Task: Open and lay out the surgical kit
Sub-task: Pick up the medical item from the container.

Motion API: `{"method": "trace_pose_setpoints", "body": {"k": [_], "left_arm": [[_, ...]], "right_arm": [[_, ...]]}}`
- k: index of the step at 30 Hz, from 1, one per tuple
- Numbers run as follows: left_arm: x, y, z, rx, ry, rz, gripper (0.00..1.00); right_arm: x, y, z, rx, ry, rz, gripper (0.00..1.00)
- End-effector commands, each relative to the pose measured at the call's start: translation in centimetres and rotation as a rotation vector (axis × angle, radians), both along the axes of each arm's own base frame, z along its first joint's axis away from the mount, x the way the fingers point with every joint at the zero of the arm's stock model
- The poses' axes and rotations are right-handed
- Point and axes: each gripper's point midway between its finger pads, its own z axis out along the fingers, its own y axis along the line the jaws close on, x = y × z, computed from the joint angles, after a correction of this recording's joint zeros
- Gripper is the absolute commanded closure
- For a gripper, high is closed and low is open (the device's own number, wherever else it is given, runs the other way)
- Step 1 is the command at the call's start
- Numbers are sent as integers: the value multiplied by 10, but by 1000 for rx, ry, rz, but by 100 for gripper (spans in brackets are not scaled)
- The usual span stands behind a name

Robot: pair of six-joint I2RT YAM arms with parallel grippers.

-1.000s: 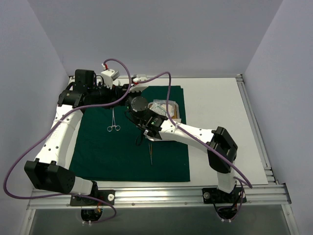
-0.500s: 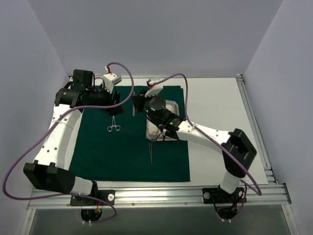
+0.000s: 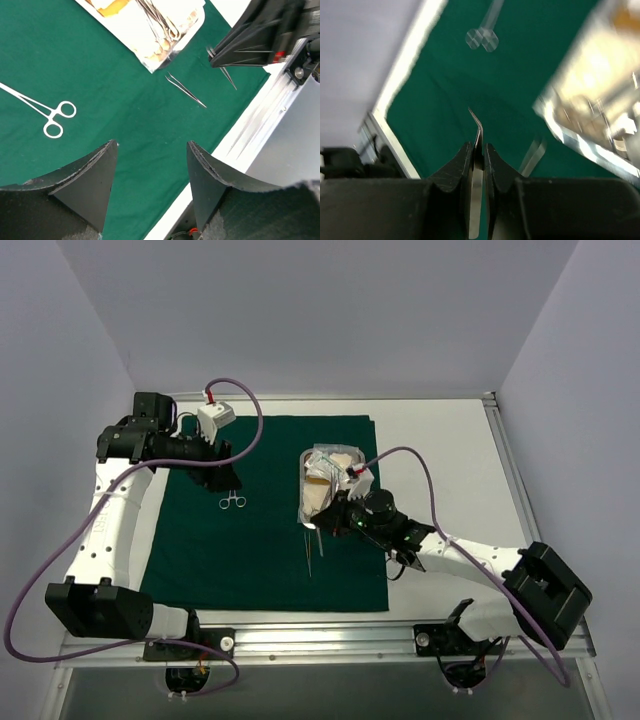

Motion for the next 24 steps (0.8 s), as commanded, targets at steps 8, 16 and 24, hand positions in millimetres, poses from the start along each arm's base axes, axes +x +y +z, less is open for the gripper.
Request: {"method": "trace_pose_setpoints", "body": {"k": [8, 16, 24], "left_arm": [[-3, -7, -11, -42, 19, -31, 35], [-16, -40, -24, -139, 91, -163, 50], [-50, -73, 10, -329, 29, -395, 32]], "right_arm": [[-30, -23, -43, 198, 189, 13, 100], [-14, -14, 22, 339, 43, 6, 100], [-2, -2, 150, 338, -353, 69, 100]]}}
